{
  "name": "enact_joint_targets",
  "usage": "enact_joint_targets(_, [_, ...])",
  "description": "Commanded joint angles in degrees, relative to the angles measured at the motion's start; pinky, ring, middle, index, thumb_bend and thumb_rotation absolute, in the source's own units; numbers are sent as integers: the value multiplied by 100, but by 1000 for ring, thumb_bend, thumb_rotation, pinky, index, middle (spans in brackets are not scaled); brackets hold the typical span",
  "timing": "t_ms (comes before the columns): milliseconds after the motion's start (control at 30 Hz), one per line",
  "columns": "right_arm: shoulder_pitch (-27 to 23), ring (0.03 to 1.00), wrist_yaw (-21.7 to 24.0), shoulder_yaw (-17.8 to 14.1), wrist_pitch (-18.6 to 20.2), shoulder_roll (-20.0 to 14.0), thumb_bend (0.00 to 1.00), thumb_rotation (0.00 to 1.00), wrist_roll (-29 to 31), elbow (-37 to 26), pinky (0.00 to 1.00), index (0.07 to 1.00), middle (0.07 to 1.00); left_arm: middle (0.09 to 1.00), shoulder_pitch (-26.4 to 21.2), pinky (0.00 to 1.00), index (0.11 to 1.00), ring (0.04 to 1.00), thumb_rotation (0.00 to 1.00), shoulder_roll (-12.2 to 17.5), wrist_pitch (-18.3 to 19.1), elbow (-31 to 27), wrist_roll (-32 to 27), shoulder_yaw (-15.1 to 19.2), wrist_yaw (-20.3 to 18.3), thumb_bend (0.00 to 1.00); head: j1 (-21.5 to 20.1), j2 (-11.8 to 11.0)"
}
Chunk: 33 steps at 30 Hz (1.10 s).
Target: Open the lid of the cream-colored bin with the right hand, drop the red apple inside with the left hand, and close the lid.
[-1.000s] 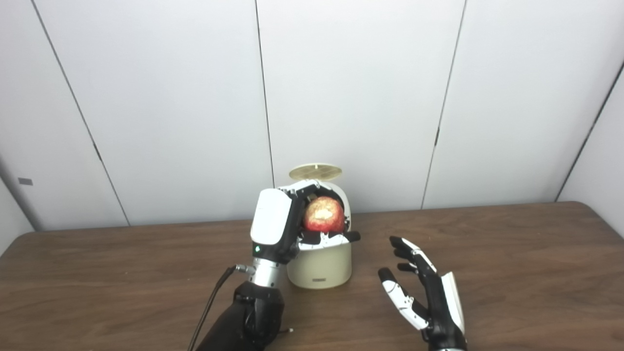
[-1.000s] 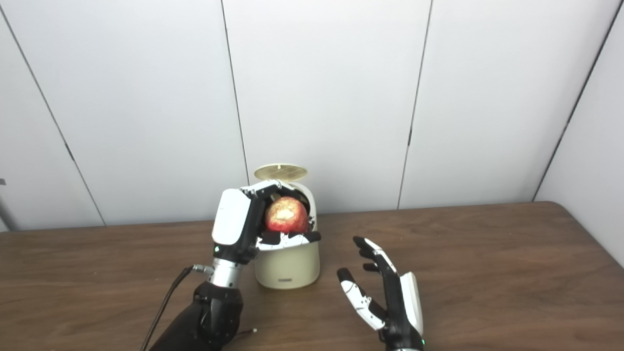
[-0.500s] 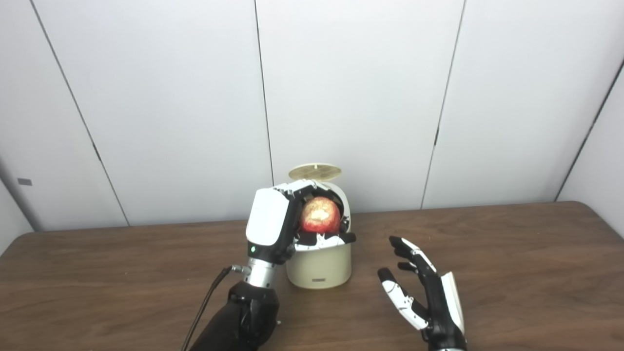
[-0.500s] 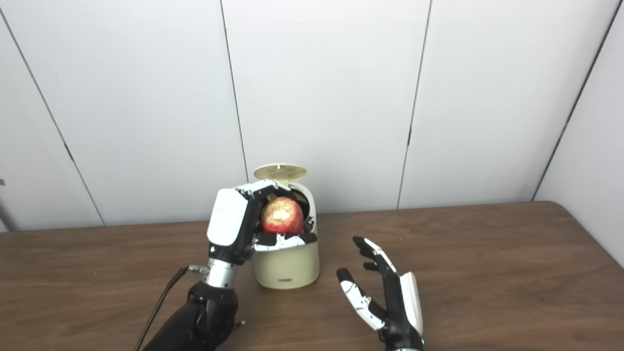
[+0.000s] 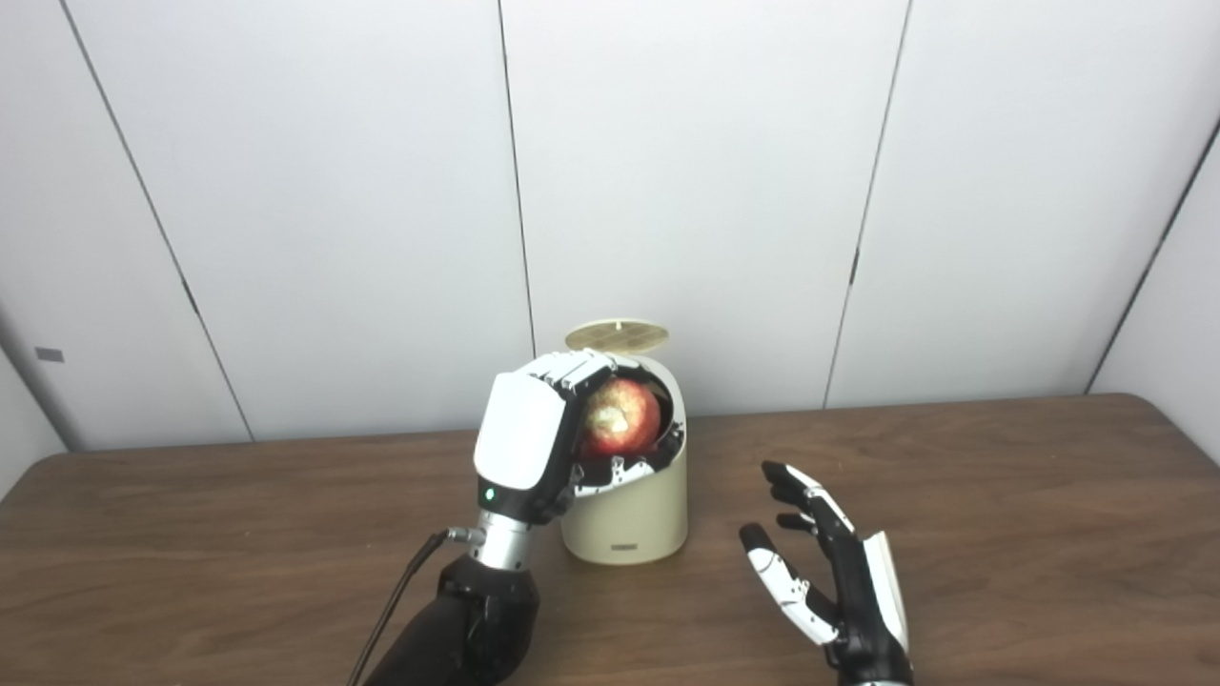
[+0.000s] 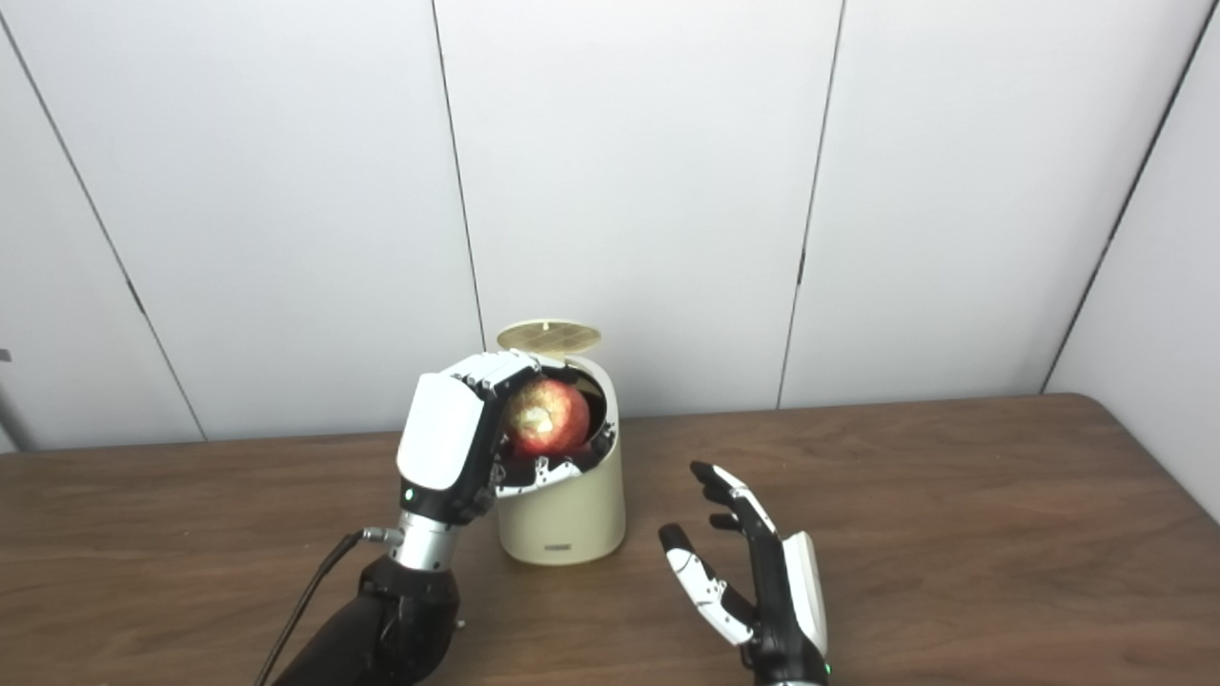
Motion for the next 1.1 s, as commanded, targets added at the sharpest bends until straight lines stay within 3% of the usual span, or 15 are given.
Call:
enact_joint_targets(0, [237, 794, -101, 48, -270, -1, 311, 633, -42, 173, 696, 789, 810, 629, -211, 580, 620, 671, 80, 52, -95, 8, 62, -22, 163, 960, -4, 6])
enact_joint_targets(367, [233, 798, -104, 52, -256, -11, 317, 643, -34, 199, 705, 781, 812, 682, -293, 603, 701, 685, 82, 76, -155, 88, 187, -150, 534, 954, 4, -12])
enact_joint_targets(500, [241, 798, -91, 62, -217, -13, 320, 639, -59, 189, 704, 784, 813, 716, -301, 557, 743, 685, 115, 73, -137, 85, 253, -157, 639, 947, -14, -23])
enact_joint_targets(567, [246, 801, -93, 69, -200, -12, 320, 640, -82, 183, 708, 783, 815, 734, -311, 581, 766, 695, 137, 74, -125, 95, 298, -165, 707, 940, -7, -22])
enact_joint_targets(733, [243, 795, -108, 80, -198, -10, 326, 655, -114, 181, 703, 777, 810, 846, -361, 943, 869, 861, 206, 80, -19, 136, 446, -211, 918, 908, -5, -24])
enact_joint_targets(767, [240, 795, -110, 78, -200, -4, 326, 656, -110, 182, 703, 776, 810, 858, -368, 971, 877, 879, 212, 81, -5, 141, 457, -212, 929, 906, -5, -26])
enact_joint_targets(833, [233, 794, -110, 71, -200, 5, 322, 635, -92, 190, 702, 773, 808, 929, -379, 994, 936, 974, 248, 86, 20, 155, 477, -221, 949, 890, -4, -29])
enact_joint_targets(1067, [219, 800, -95, 73, -173, -22, 319, 628, -114, 221, 711, 787, 815, 975, -403, 1000, 983, 1000, 284, 114, 56, 212, 505, -272, 1037, 875, 14, -40])
